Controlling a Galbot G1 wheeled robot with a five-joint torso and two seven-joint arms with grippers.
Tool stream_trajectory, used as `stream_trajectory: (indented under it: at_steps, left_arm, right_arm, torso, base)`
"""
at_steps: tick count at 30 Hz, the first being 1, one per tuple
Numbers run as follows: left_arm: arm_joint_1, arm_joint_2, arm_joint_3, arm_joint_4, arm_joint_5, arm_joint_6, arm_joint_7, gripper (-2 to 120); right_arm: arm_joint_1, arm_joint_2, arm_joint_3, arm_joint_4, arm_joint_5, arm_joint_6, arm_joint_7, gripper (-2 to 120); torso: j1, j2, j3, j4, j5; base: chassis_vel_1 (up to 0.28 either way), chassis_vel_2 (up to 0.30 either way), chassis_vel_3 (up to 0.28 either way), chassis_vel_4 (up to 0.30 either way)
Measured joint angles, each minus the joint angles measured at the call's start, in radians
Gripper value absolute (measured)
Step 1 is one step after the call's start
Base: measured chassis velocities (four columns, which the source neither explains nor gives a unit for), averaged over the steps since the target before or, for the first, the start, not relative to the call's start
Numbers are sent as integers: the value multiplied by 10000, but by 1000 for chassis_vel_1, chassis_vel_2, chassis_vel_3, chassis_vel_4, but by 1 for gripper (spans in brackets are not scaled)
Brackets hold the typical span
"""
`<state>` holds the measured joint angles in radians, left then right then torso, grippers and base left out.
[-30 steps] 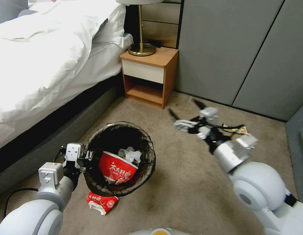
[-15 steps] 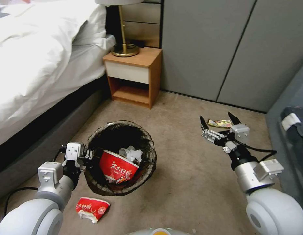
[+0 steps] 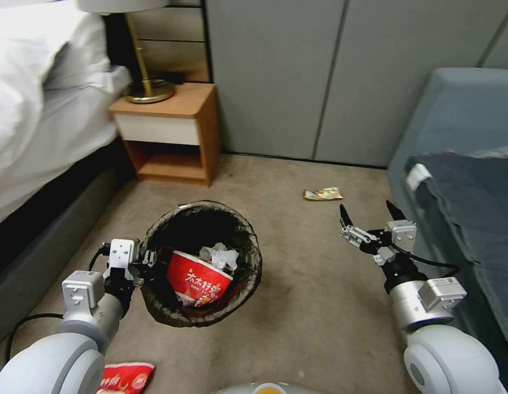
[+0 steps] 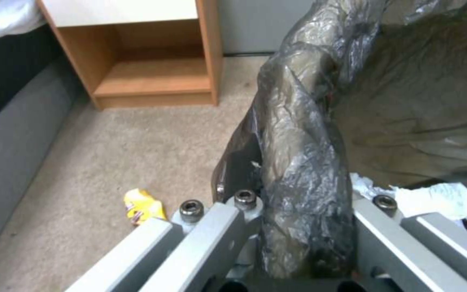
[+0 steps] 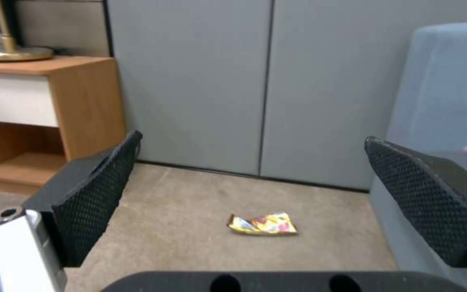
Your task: Pick up the trash bin, then pick up the garbage from the floor and place it into the trash bin.
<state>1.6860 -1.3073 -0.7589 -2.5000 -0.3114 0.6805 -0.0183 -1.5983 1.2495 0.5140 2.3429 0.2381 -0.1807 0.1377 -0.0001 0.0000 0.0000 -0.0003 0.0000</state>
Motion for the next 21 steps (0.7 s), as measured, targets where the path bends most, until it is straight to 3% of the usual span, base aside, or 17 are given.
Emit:
stream_trajectory:
  at_steps: [21]
  left_arm:
    - [-46, -47, -13, 1, -257, -35, -186, 1]
  right_arm:
    - [-247, 702, -122, -396, -403, -2, 261, 100]
  torso:
    - [0, 0, 0, 3, -1]
  base:
    - [-1, -2, -3, -1]
